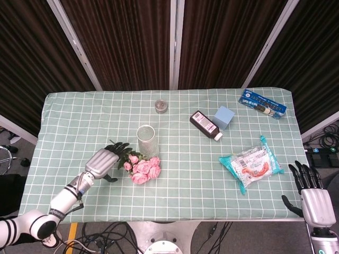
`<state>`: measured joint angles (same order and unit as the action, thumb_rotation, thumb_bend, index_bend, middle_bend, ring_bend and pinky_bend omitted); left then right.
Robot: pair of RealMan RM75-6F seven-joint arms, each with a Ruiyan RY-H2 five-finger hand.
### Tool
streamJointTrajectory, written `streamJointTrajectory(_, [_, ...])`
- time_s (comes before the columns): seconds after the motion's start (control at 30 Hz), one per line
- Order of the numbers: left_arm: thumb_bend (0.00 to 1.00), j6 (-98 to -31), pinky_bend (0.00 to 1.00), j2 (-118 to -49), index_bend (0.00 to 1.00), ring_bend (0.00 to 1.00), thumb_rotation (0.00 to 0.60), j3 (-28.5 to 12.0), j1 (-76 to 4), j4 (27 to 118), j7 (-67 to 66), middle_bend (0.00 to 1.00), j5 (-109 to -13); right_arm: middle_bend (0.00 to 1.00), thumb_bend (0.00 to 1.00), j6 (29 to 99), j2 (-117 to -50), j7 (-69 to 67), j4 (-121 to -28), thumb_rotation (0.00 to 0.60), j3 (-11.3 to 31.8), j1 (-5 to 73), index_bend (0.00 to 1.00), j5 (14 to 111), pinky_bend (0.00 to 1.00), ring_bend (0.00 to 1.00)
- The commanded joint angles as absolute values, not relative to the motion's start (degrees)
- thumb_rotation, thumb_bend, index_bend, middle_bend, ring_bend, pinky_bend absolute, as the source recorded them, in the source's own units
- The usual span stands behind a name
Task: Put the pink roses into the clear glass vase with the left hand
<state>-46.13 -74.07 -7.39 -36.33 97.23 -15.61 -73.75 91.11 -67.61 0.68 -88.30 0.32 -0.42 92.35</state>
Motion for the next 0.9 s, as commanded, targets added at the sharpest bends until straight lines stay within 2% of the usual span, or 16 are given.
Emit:
streamJointTrajectory(0.03, [0.10,-45.55,0.18,-75.14,0.07,0.00,0.600,-7.28,-37.39,96.45,-15.96,0.00,-73.07,0.01,0.17,90.94,-67.58,0.37,-88.07,0.600,0.46,-0.41,0.01,92.05,0.00,0.00])
streamJointTrajectory(0.77, [0.10,-39.92,0.19,-81.46,0.07,0.00,0.600,-6.69,-45.14,89.24,-15.45,0.00,-67.63,0.01,0.17,89.79,-68.39,-1.58,-86.06,0.600,0.81,-0.32,0.01,90.62,0.00,0.00])
streamJointTrajectory(0.9, [0.10,-39.72,0.20,-81.78,0.07,0.00,0.600,-6.15,-45.64,88.24,-14.87,0.03,-67.72,0.01,0.17,89.74,-68.36,-1.72,-85.80,0.600,0.93,-0.38,0.01,90.30,0.00,0.00])
